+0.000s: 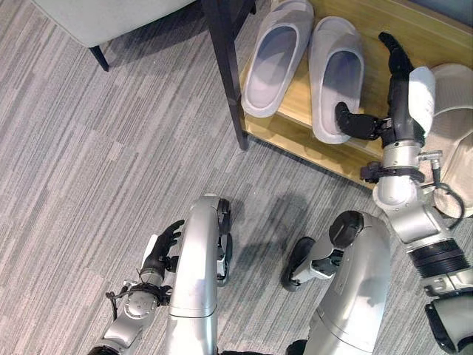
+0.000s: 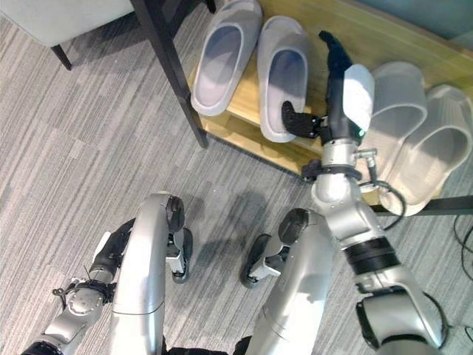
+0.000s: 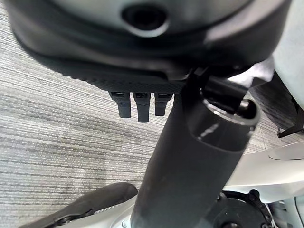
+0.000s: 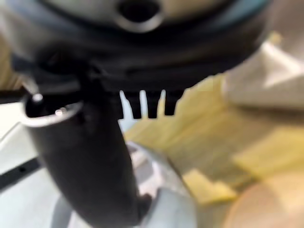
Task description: Arrange the slippers neatly on the shoe rack.
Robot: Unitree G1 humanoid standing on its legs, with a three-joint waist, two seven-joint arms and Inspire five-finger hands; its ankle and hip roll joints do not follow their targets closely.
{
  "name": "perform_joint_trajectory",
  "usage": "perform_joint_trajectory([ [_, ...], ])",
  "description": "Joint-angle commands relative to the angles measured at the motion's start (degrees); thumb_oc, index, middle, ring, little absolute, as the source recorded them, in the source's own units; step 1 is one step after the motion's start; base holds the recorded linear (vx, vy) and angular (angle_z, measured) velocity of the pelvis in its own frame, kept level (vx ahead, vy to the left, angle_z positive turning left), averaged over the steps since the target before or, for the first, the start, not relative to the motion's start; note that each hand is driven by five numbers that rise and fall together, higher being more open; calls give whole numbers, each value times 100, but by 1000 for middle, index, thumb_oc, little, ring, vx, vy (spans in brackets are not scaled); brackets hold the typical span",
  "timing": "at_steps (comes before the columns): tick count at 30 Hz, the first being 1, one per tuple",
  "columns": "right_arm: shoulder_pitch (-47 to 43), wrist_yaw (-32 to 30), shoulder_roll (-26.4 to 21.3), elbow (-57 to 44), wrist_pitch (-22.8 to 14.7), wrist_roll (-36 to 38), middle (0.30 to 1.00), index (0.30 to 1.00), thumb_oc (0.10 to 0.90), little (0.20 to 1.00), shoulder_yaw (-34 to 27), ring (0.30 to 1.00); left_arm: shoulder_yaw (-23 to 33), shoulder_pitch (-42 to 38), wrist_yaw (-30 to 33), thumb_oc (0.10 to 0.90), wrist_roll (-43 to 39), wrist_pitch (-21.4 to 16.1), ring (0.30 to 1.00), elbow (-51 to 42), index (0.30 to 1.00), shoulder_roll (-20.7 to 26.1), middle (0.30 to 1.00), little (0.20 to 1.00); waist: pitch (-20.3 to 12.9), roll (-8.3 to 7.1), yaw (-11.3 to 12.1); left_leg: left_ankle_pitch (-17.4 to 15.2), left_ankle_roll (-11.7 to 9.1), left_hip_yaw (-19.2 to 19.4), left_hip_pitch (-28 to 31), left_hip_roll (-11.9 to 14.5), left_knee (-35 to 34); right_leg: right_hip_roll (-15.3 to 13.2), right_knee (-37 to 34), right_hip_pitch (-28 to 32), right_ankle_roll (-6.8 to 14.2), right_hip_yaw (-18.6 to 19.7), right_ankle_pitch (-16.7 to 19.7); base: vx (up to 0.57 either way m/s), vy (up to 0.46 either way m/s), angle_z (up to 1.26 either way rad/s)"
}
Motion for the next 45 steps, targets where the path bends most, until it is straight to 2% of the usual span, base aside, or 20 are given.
perform_joint_trajectory([
  [1, -346, -199, -44, -620, -652, 380, 900, 900, 800, 900, -108, 900, -166, -351, 246, 800, 152, -281, 900, -288, 900, -137, 900, 900, -227, -179, 207, 83, -459, 151, -249, 287, -241, 104, 762, 437, -167, 325, -100, 0, 0, 0],
  [7, -432, -67, 446, -634, -691, 597, 900, 900, 800, 900, 181, 900, -206, -451, 334, 800, 158, -263, 900, -227, 900, -162, 900, 900, -227, -180, 229, 83, -458, 154, -249, 294, -235, 103, 755, 437, -188, 320, -116, 0, 0, 0],
  [14, -733, -67, 746, -542, -604, 381, 900, 900, 800, 900, 486, 900, -292, -516, 380, 800, 177, -286, 900, -184, 900, -168, 900, 900, -227, -171, 265, 87, -461, 162, -249, 280, -232, 102, 759, 437, -188, 324, -101, 0, 0, 0],
  [23, -803, -267, 586, -530, -448, -225, 900, 900, 800, 900, 328, 900, -270, -405, 391, 800, 169, -352, 900, -213, 900, -153, 900, 900, -227, -185, 276, 91, -479, 180, -249, 267, -227, 87, 778, 438, -172, 362, -83, 0, 0, 0],
  [26, -1110, -392, 504, -232, -377, -369, 900, 900, 800, 900, 357, 900, -326, -411, 375, 800, 149, -398, 900, -206, 900, -131, 900, 900, -227, -164, 318, 101, -498, 166, -249, 261, -210, 81, 784, 438, -162, 347, -64, 0, 0, 0],
  [39, -2150, -665, 772, 1029, -281, -70, 900, 900, 800, 900, 721, 900, -504, -561, 375, 800, 50, -472, 900, -126, 900, -68, 900, 900, -227, -73, 431, 149, -548, 136, -249, 263, -214, 84, 832, 440, -162, 324, -49, 0, 0, 0],
  [45, -2102, -657, 689, 854, -322, -54, 900, 900, 800, 900, 671, 900, -466, -537, 368, 800, 80, -452, 900, -97, 900, -93, 900, 900, -227, -98, 402, 169, -570, 145, -249, 250, -249, 61, 832, 440, -152, 345, -27, 0, 0, 0],
])
